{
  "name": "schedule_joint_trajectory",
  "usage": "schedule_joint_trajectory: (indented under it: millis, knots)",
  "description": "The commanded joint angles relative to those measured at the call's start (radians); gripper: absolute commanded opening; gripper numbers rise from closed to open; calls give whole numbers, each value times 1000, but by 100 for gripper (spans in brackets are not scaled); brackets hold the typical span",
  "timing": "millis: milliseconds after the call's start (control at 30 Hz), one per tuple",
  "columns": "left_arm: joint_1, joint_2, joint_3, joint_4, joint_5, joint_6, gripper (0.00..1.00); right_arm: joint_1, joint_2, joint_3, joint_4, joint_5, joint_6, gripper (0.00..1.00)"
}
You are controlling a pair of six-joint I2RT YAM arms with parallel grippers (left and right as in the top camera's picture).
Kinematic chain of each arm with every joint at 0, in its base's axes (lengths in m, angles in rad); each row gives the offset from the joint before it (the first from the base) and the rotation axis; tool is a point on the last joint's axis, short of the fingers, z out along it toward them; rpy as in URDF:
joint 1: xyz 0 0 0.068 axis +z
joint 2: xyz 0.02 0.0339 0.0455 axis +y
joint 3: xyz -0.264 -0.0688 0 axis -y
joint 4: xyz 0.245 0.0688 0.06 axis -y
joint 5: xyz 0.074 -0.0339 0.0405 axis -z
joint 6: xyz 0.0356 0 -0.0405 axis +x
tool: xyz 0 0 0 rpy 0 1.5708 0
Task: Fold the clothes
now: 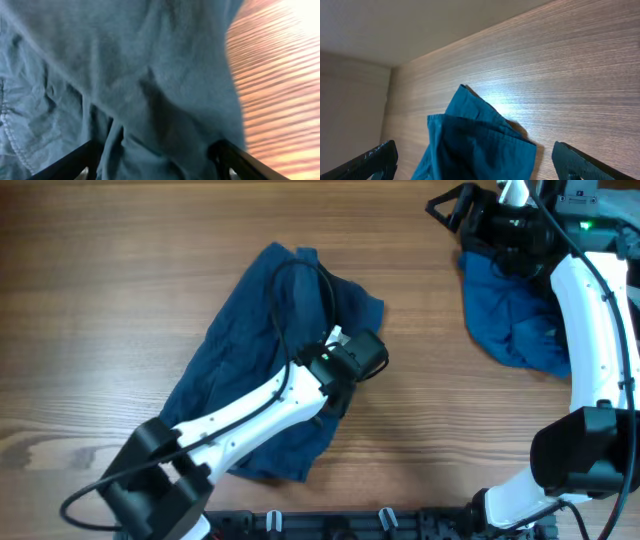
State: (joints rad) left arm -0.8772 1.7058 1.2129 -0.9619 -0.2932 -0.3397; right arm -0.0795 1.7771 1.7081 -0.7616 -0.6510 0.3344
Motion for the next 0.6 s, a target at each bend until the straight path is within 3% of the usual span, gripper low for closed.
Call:
schedule_joint_trajectory:
  millis: [0, 133, 333, 367, 567]
  knots:
    - [-3, 31, 11, 1, -49, 22, 73, -8, 8, -1, 0, -11, -21, 100]
    - [-3, 31, 11, 10, -88, 22, 64, -9, 9, -1, -2, -11, -47, 100]
    - [-3, 31, 11, 107, -102, 18, 8, -9, 9, -1, -18, 5, -75, 100]
    - [-3, 31, 11, 121, -102, 18, 4, -9, 9, -1, -22, 8, -81, 100]
    - [35, -13, 44, 117, -176, -15, 4, -10, 9, -1, -54, 30, -101, 100]
